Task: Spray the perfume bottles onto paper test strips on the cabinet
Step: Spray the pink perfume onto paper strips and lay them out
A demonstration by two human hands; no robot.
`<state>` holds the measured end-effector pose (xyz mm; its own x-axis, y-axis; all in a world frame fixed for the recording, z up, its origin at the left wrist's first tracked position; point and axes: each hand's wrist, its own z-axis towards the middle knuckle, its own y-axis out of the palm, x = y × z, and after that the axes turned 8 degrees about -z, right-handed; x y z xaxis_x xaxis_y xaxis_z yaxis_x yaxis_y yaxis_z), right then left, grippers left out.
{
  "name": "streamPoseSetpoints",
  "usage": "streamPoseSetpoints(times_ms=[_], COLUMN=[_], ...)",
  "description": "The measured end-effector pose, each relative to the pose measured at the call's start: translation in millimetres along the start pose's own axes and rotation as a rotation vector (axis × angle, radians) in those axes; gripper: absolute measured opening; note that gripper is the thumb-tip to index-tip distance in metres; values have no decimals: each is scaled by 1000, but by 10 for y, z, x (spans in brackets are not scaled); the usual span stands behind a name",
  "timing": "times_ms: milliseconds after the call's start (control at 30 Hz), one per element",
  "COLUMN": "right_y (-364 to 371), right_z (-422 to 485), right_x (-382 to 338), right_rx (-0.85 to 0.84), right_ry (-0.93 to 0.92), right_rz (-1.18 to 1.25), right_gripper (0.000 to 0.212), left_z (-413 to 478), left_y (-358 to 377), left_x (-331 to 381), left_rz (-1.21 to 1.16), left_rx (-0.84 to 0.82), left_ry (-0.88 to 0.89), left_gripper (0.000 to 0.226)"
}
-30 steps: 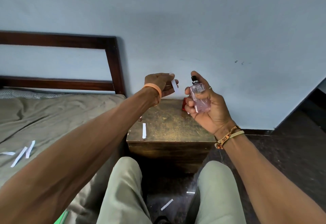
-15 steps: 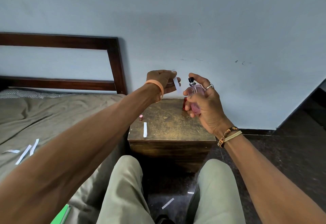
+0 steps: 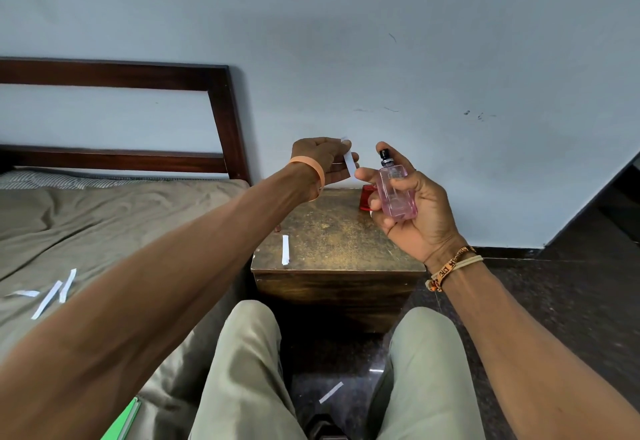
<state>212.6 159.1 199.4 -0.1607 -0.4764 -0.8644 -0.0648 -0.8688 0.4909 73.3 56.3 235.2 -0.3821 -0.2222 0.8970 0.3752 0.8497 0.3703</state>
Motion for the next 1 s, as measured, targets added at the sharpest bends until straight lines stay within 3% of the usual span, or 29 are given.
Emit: streamPoseSetpoints(times_ms=[467,667,833,900,1000], right_y=[-47,-34,-11,-4,13], right_z=[24,17,31,50,100], right_x=[88,101,107,113,133], right_rx=[48,-11,-17,11,100], right_ry=[17,31,46,49,16], right_rz=[-82,33,69,19,-274], right_gripper=[62,60,56,54,51], left_z=[12,17,20,24,34], left_y=[-5,-30,-42,-45,-57], left_x=[-44,-45,-63,-74,-94], left_rz=[-10,-2,-9,-1,25], left_rx=[-4,5,17,20,22], left_ry=[-19,-23,-24,-23,-14], left_gripper=[19,7,20,21,22])
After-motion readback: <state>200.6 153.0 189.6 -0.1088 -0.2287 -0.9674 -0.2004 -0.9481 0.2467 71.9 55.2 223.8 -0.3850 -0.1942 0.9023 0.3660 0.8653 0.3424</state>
